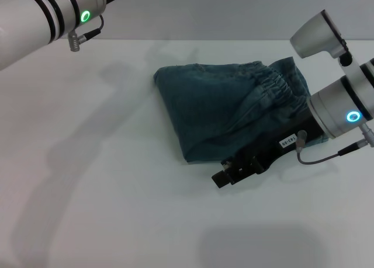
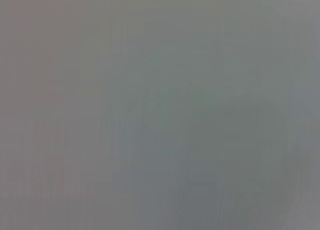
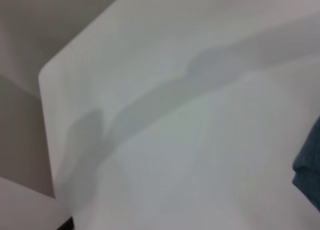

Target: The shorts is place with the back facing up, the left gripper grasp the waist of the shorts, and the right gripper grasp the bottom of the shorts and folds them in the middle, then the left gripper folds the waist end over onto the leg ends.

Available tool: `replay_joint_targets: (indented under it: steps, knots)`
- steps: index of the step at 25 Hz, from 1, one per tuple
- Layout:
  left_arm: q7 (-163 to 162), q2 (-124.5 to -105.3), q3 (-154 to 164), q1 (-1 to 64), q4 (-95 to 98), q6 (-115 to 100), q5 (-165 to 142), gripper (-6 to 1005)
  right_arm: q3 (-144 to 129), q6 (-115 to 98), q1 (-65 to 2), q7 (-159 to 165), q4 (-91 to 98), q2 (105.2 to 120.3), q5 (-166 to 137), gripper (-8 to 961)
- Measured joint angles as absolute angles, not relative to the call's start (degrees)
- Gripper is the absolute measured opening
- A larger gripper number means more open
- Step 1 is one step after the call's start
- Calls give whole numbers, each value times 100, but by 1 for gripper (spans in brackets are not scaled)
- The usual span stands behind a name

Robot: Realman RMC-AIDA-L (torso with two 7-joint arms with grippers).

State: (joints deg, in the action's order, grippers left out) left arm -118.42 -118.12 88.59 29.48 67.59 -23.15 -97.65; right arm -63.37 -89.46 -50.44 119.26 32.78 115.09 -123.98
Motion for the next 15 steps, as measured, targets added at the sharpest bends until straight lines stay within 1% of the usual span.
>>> replay_joint_targets:
  steps: [2,3,4,11,15]
  knots:
    - [-11838,-11814,8859,2975,6709,-2279,-9765,845,-6337,-8846,-5051,11930,3279,11542,-12464,577]
    - [-11836,-11816,8859,2995,6683,-2270,-9765,845,-6337,-8718,-5080,11935,3286,11595,-12549,577]
    - [-11834,-11818,8859,3012,6663,-2268,-9765,845,-6337,-8718,-5080,11935,3286,11595,-12549,577]
    - [-11830,-11829,8889,3082,6574,-2218,-9765,844,-6351,-8102,-5261,11938,3261,11847,-13124,577]
    - [-11830,-11837,8914,3086,6565,-2142,-9765,844,-6478,-7778,-5394,11940,3075,11880,-13200,577]
